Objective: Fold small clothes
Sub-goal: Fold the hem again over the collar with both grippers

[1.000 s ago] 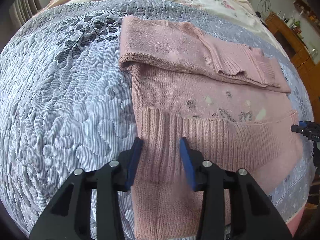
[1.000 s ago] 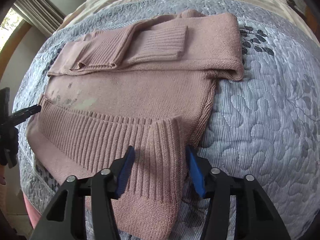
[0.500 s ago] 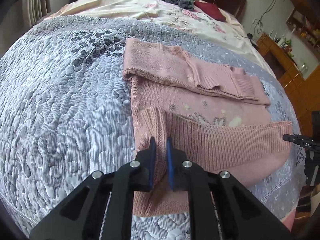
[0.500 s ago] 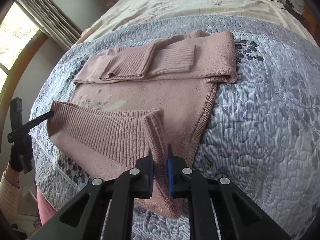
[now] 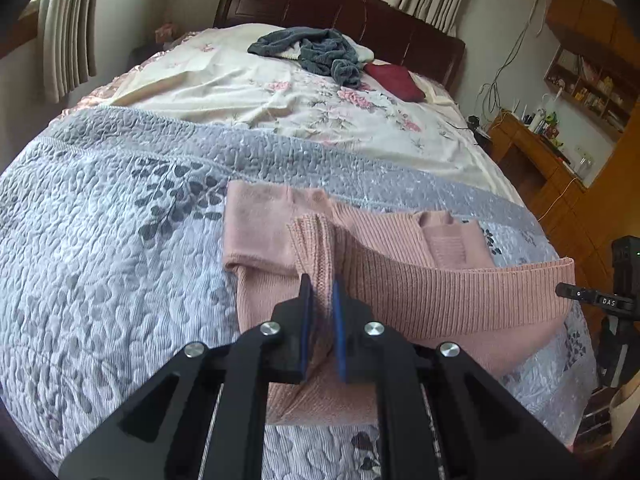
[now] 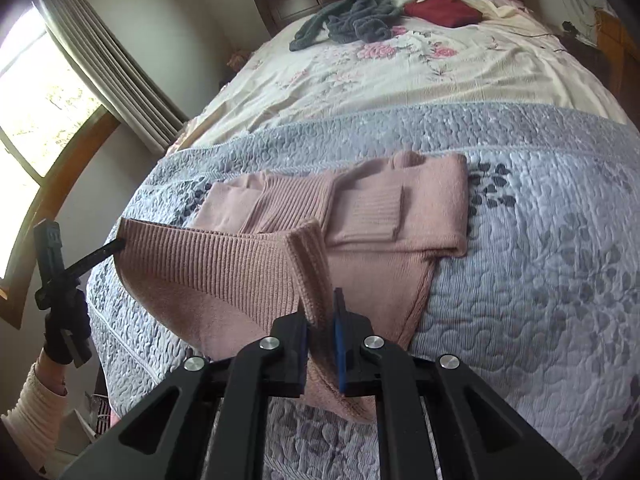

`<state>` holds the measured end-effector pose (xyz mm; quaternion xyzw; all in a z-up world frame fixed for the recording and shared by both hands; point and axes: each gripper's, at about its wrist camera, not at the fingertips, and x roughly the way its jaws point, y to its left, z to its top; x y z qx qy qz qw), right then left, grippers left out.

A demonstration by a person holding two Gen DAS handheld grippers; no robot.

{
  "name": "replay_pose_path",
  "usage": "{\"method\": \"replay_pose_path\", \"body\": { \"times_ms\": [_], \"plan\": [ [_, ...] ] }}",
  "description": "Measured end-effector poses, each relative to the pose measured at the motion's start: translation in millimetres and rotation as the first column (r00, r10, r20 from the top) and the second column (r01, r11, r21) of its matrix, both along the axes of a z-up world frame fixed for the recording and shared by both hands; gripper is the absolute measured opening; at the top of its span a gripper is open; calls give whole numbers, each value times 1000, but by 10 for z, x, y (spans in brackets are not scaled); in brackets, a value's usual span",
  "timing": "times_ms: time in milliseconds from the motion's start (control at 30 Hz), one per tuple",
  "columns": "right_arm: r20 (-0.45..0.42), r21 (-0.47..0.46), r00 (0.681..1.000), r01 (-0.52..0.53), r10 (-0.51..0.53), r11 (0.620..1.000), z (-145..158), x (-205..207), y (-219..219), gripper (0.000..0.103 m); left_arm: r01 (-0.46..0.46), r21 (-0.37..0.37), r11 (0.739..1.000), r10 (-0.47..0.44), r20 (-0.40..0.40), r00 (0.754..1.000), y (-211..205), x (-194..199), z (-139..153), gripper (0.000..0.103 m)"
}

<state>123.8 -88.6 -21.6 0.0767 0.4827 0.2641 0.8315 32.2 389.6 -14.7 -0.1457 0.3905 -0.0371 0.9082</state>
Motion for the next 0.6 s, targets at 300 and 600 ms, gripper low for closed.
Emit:
{"method": "replay_pose_path", "body": {
  "times_ms": [300,600],
  "plan": [
    [-2,-14,997,77,-77,997,76,808,105,10,-28,31,999,27,21,999,60,927,127,8],
    [-54,-80,989,133,-137,988,-325,1691,213,10,-53,60,997,55,-32,998,109,1811,-330,8]
  ]
}}
